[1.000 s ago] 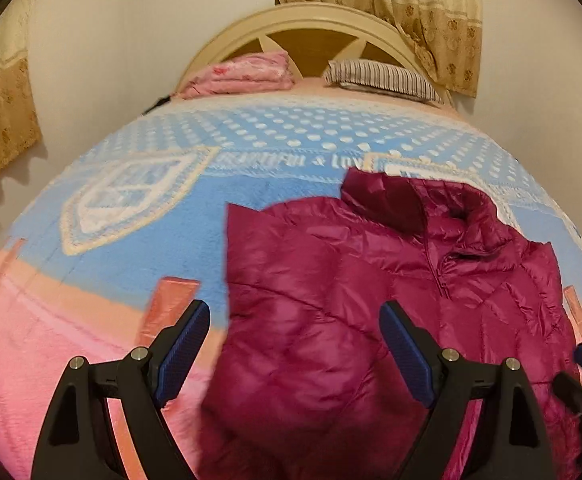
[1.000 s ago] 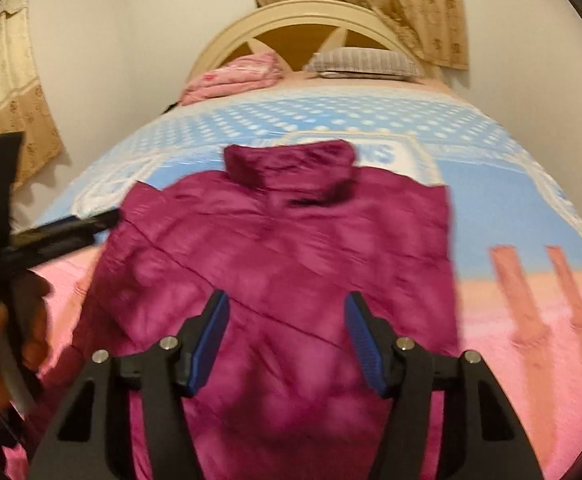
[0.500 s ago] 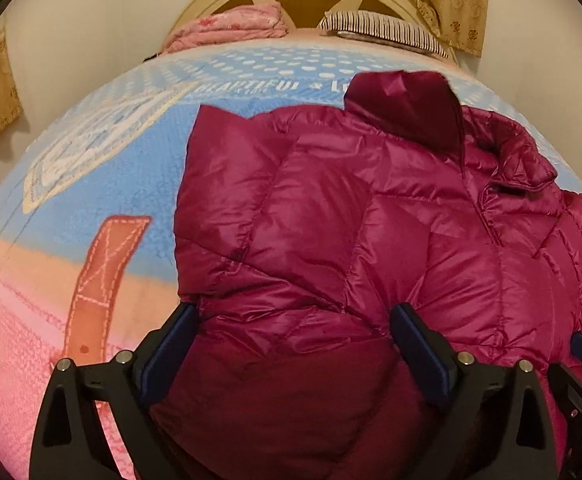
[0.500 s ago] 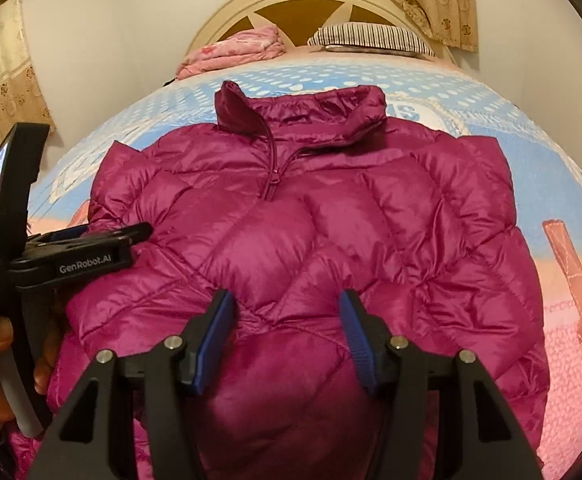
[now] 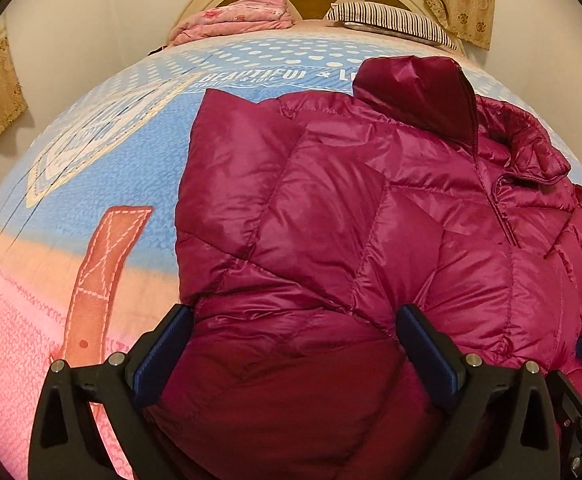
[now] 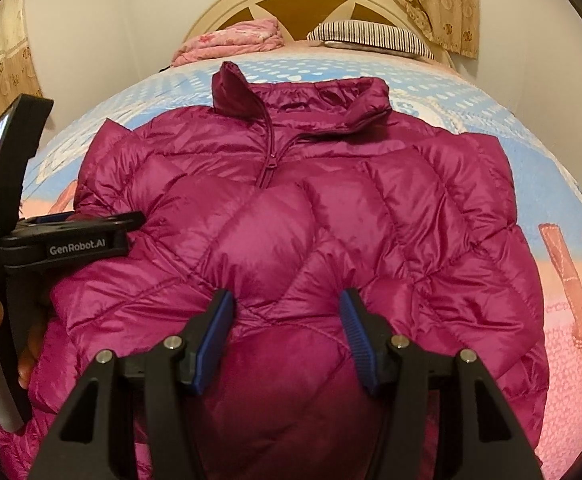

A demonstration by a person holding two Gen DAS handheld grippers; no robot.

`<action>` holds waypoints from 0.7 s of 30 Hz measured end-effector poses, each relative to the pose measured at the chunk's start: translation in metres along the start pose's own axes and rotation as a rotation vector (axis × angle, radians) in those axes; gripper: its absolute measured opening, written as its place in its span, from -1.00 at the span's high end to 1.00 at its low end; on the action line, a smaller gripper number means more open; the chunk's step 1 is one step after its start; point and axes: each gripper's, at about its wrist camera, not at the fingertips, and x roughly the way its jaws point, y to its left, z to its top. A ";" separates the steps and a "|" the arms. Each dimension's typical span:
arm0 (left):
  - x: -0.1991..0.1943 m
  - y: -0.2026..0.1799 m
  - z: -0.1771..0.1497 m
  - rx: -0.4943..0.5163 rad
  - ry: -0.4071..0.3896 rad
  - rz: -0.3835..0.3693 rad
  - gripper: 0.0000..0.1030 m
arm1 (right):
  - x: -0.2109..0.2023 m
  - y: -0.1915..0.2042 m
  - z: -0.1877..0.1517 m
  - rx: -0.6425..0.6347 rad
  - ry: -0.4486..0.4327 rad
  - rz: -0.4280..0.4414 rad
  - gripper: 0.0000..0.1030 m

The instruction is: Fold large clothes

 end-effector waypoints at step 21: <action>0.001 -0.002 0.000 0.002 -0.003 0.005 -0.98 | 0.003 0.010 -0.002 -0.052 0.000 -0.067 -0.15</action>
